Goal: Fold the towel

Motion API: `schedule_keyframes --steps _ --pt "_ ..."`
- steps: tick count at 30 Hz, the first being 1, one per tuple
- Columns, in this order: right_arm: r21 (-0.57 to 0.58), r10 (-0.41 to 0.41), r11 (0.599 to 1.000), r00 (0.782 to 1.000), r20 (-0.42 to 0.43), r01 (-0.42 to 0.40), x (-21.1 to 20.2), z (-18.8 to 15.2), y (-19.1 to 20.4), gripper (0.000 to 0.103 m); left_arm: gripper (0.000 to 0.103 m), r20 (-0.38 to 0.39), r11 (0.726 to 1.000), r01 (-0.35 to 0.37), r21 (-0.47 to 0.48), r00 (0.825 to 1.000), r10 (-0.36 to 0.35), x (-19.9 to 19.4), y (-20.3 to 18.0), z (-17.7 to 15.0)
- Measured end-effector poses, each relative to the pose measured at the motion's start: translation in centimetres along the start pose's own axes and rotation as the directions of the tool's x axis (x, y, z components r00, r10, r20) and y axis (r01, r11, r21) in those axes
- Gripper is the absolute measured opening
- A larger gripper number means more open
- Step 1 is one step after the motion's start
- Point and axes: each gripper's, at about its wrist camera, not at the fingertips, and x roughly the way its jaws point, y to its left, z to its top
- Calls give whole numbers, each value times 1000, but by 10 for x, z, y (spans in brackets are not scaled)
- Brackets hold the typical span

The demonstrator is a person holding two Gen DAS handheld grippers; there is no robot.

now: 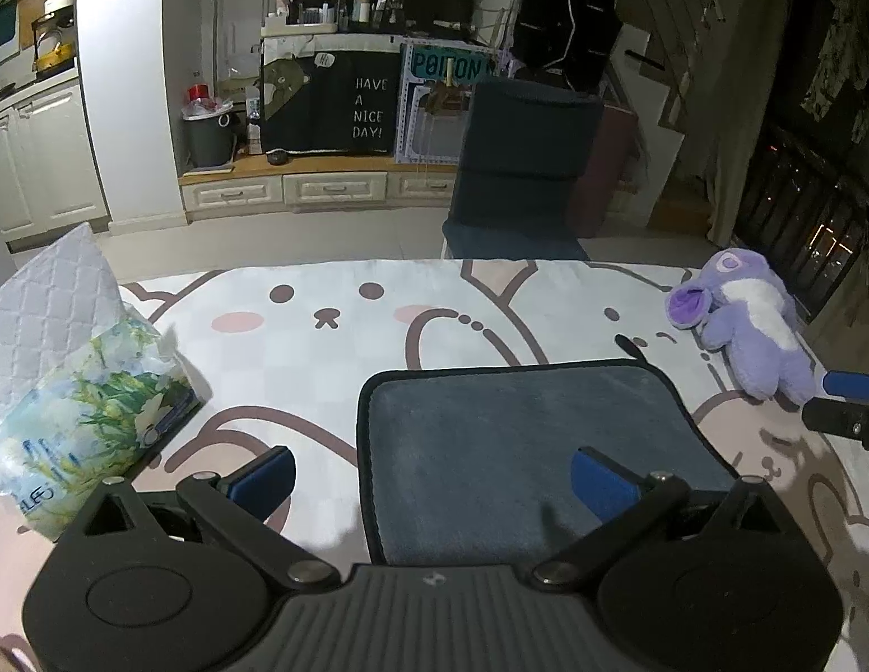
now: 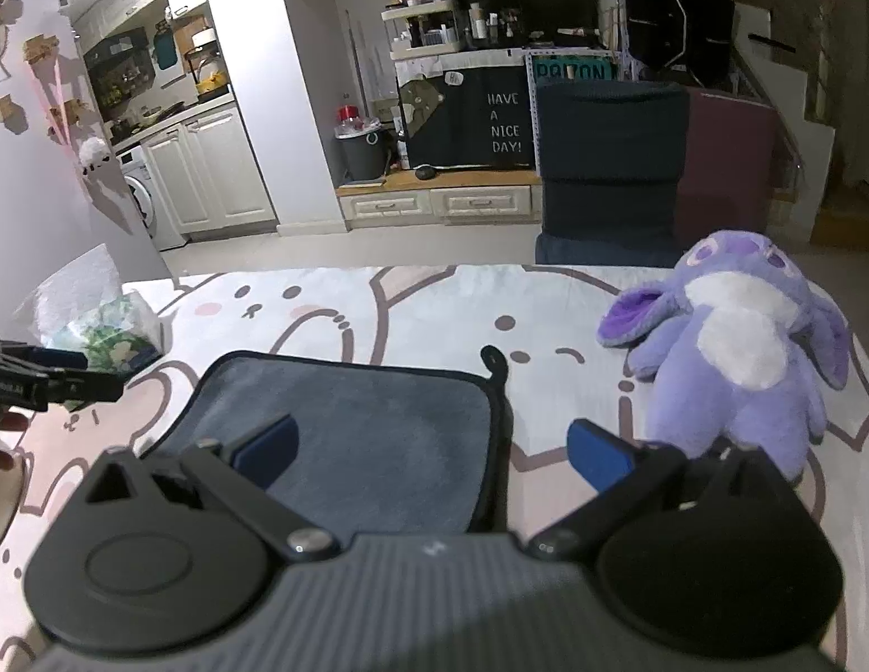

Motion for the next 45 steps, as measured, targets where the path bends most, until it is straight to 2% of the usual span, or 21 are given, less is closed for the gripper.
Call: schedule_keyframes --steps 30,45 --pt "-21 -3 1000 996 87 4 -122 -35 31 103 103 87 999 -10 54 996 5 -129 -39 -43" --pt "-30 -10 999 991 132 14 -176 -65 45 103 103 155 999 -23 35 988 17 -178 -54 -74"
